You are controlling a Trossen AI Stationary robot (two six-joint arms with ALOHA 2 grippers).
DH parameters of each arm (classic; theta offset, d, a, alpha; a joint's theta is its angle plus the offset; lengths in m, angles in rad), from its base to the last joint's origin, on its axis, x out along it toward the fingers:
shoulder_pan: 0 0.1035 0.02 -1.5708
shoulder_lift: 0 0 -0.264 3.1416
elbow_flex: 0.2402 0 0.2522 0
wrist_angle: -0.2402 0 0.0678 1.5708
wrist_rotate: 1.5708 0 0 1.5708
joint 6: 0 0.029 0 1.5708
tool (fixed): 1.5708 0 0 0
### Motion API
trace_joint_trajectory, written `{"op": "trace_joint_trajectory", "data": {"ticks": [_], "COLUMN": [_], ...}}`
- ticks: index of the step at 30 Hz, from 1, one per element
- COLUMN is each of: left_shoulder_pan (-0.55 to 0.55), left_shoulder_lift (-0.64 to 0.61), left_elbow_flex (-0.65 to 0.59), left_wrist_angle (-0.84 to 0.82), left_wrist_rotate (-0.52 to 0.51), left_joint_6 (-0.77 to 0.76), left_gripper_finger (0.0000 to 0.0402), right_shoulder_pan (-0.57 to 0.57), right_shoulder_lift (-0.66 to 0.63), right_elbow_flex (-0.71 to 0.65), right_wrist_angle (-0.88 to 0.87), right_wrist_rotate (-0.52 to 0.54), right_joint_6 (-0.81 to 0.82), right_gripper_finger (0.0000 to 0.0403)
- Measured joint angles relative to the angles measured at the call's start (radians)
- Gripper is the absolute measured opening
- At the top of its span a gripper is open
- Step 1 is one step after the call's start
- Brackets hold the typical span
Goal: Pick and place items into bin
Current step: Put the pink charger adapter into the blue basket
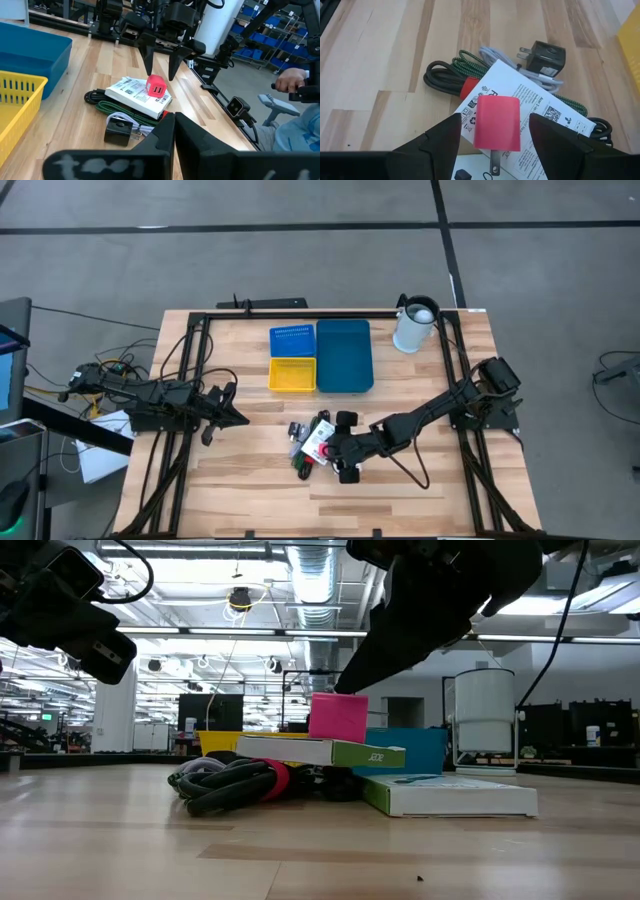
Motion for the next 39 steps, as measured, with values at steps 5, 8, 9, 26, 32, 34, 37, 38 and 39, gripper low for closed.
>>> {"op": "trace_joint_trajectory", "data": {"ticks": [5, 8, 9, 26, 32, 34, 37, 38, 39], "left_shoulder_pan": [0.0, 0.0, 0.0, 0.0, 0.0, 0.0, 0.0, 0.0, 0.0], "left_shoulder_lift": [0.0, 0.0, 0.0, 0.0, 0.0, 0.0, 0.0, 0.0, 0.0], "left_elbow_flex": [0.0, 0.0, 0.0, 0.0, 0.0, 0.0, 0.0, 0.0, 0.0], "left_wrist_angle": [0.0, 0.0, 0.0, 0.0, 0.0, 0.0, 0.0, 0.0, 0.0], "left_wrist_rotate": [0.0, 0.0, 0.0, 0.0, 0.0, 0.0, 0.0, 0.0, 0.0], "left_joint_6": [0.0, 0.0, 0.0, 0.0, 0.0, 0.0, 0.0, 0.0, 0.0], "left_gripper_finger": [0.0, 0.0, 0.0, 0.0, 0.0, 0.0, 0.0, 0.0, 0.0], "right_shoulder_pan": [-0.005, -0.013, -0.015, -0.027, -0.033, -0.033, -0.032, -0.032, -0.032], "right_shoulder_lift": [0.0, 0.0, 0.0, 0.0, 0.0, 0.0, 0.0, 0.0, 0.0], "right_elbow_flex": [0.0, 0.0, 0.0, -0.001, -0.001, -0.001, -0.001, -0.001, -0.001], "right_wrist_angle": [0.0, -0.001, -0.002, -0.005, -0.005, -0.005, -0.005, -0.005, -0.005], "right_wrist_rotate": [-0.007, -0.035, -0.037, -0.07, -0.071, -0.071, -0.072, -0.073, -0.075], "right_joint_6": [-0.008, -0.009, -0.01, -0.086, -0.086, -0.086, -0.086, -0.086, -0.086], "right_gripper_finger": [0.023, 0.0231, 0.023, 0.023, 0.023, 0.023, 0.023, 0.023, 0.023]}}
